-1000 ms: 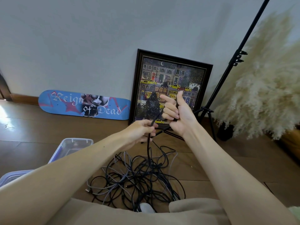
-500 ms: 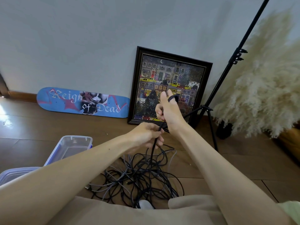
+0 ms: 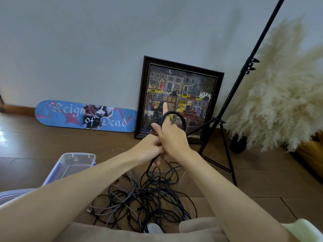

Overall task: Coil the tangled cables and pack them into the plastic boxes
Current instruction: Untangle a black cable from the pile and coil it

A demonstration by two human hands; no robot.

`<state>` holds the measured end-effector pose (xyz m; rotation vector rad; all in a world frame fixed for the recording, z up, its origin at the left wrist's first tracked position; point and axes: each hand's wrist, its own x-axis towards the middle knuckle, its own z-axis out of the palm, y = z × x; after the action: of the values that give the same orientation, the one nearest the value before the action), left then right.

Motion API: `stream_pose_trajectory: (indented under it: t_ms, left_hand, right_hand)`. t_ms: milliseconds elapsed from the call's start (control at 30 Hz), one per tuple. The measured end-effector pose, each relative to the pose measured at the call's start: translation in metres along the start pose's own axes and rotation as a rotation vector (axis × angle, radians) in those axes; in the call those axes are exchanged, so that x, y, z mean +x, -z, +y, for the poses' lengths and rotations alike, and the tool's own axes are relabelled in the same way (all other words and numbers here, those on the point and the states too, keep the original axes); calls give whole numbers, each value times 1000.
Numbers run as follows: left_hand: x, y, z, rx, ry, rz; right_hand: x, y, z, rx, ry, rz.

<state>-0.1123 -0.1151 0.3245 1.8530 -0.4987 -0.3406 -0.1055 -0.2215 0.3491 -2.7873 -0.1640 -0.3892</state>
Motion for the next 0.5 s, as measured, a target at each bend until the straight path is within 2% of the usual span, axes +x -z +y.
stream_pose_trajectory:
  t_ms: [233,300,433,500]
  left_hand:
    - [1,17,-1,-41,-33,30]
    - [7,23,-6,-7,-14,28]
    - [9,32,-23,212,-7,-131]
    - [9,32,-26,289,-37,-8]
  right_hand:
    - [7,2,14,-23,-64,-258]
    - [10,3,17,11,-69,-222]
    - [19,5,29,147,-108,-131]
    - [21,2,34,168,-129,-138]
